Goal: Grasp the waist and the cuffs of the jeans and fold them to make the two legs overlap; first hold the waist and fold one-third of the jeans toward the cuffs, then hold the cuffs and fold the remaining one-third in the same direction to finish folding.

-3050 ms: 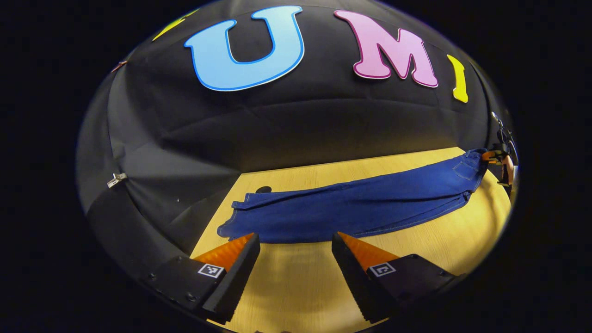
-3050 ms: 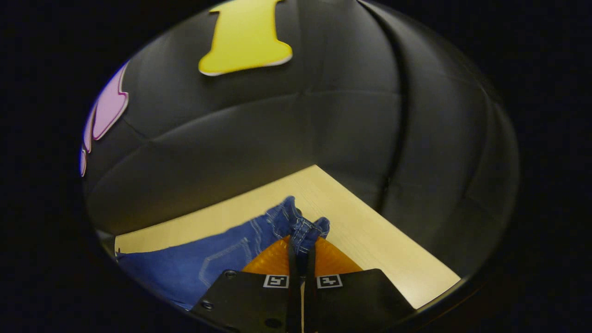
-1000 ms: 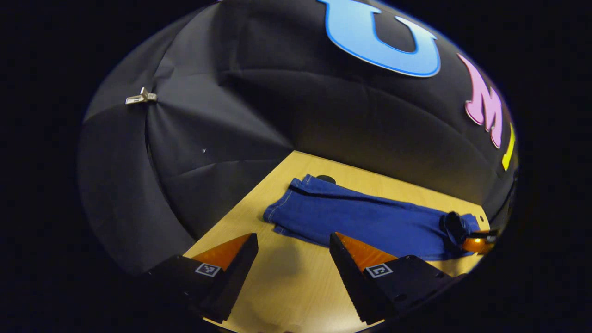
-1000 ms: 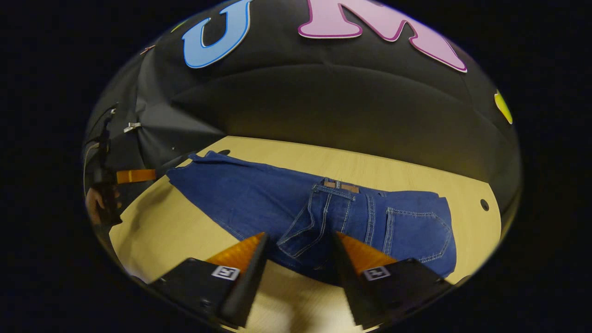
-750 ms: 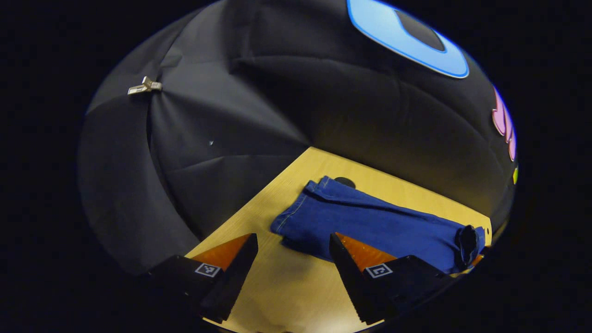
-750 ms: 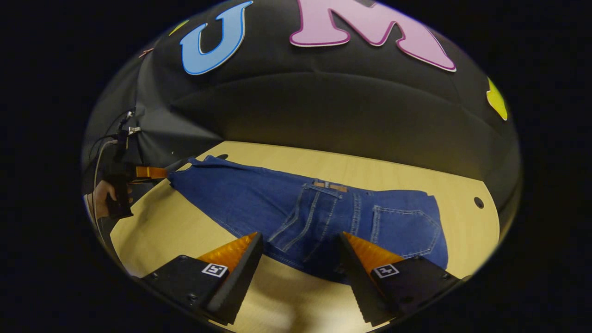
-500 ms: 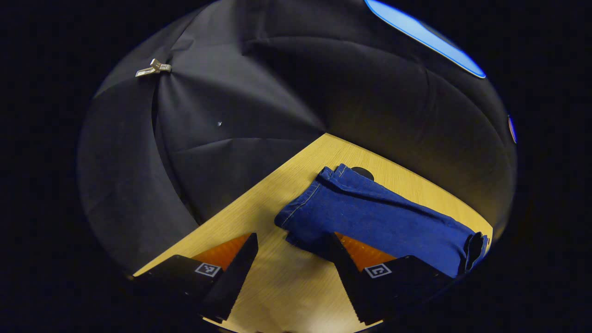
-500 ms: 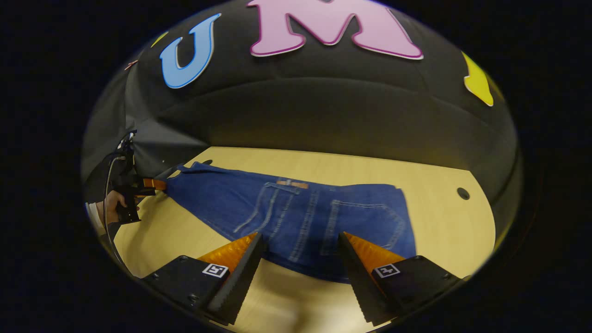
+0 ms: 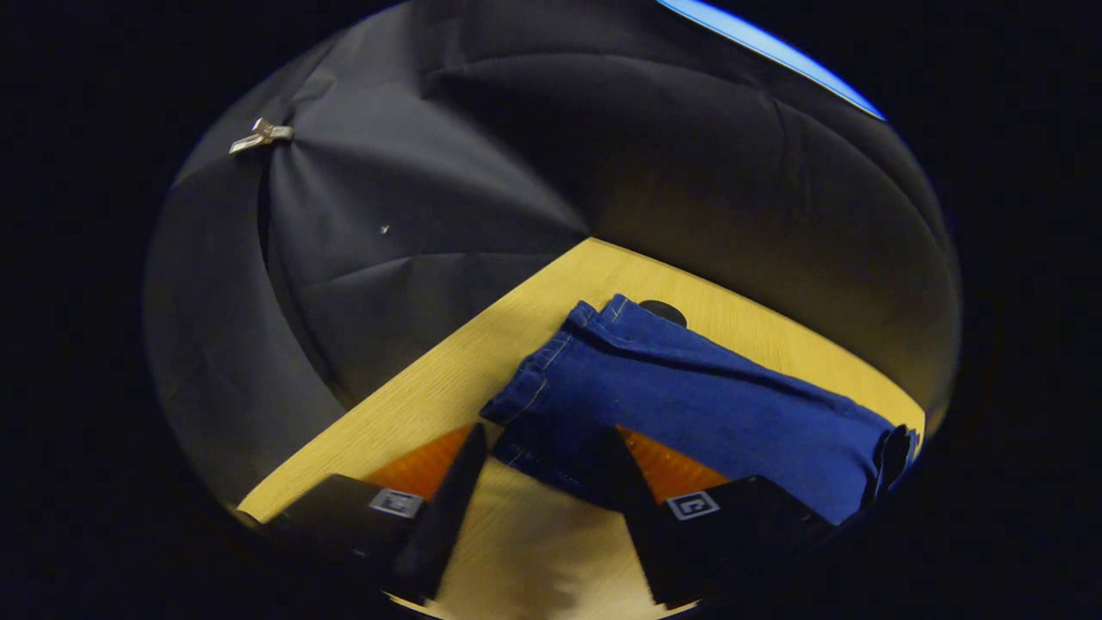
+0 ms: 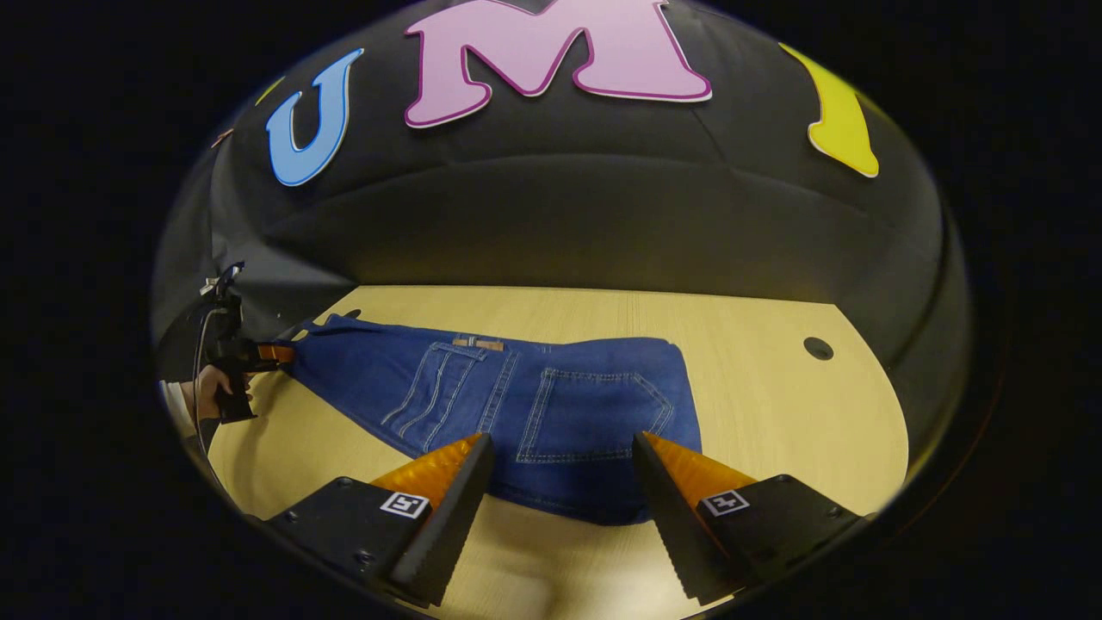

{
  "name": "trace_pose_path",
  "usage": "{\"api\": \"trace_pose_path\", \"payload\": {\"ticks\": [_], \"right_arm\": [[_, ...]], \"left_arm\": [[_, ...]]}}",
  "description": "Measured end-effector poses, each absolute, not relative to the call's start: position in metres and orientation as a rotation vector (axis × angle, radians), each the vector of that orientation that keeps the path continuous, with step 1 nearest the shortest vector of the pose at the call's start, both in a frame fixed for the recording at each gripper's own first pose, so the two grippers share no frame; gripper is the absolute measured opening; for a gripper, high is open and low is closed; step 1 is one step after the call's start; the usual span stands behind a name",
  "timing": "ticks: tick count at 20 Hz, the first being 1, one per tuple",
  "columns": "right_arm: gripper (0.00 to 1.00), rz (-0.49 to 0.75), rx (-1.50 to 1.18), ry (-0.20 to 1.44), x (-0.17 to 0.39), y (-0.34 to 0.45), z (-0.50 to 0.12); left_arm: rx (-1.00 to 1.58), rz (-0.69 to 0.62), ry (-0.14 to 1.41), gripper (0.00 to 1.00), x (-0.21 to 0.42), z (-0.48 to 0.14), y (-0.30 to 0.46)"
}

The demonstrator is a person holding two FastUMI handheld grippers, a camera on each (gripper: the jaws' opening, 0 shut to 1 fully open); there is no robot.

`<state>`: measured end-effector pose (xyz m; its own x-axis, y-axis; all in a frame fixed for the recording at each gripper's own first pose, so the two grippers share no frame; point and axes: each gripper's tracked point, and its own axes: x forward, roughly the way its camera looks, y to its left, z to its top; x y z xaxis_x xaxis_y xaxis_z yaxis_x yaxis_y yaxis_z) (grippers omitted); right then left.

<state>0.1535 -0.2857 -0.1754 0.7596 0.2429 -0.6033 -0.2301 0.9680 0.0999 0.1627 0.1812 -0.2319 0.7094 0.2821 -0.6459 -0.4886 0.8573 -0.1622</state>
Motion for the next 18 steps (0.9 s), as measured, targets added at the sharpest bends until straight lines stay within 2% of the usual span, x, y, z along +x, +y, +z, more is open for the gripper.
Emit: {"api": "trace_pose_path", "payload": {"ticks": [2, 4, 5, 7, 8, 9, 11, 15, 18], "right_arm": [[0.99, 0.262, 0.017, 0.674, 0.148, -0.285, -0.180], [0.98, 0.262, 0.008, 0.677, 0.144, -0.288, -0.182], [0.98, 0.263, 0.006, 0.680, 0.143, -0.289, -0.182], [0.99, 0.258, 0.004, 0.677, 0.142, -0.295, -0.180], [0.99, 0.253, 0.004, 0.674, 0.141, -0.298, -0.178], [0.99, 0.248, 0.006, 0.671, 0.143, -0.301, -0.178], [0.98, 0.234, 0.009, 0.670, 0.142, -0.307, -0.178], [0.99, 0.208, 0.004, 0.667, 0.141, -0.322, -0.175], [0.99, 0.185, -0.012, 0.658, 0.140, -0.336, -0.170]], "left_arm": [[-0.320, 0.417, 0.659, 0.67, 0.165, -0.231, 0.176], [-0.365, 0.401, 0.637, 0.42, 0.170, -0.230, 0.168], [-0.376, 0.394, 0.630, 0.38, 0.173, -0.232, 0.167], [-0.378, 0.390, 0.615, 0.22, 0.176, -0.230, 0.168], [-0.379, 0.391, 0.610, 0.19, 0.177, -0.229, 0.167], [-0.384, 0.393, 0.601, 0.12, 0.178, -0.227, 0.168], [-0.399, 0.384, 0.591, 0.07, 0.180, -0.228, 0.165], [-0.406, 0.393, 0.552, 0.06, 0.181, -0.213, 0.167], [-0.400, 0.378, 0.477, 0.06, 0.185, -0.176, 0.164]]}}
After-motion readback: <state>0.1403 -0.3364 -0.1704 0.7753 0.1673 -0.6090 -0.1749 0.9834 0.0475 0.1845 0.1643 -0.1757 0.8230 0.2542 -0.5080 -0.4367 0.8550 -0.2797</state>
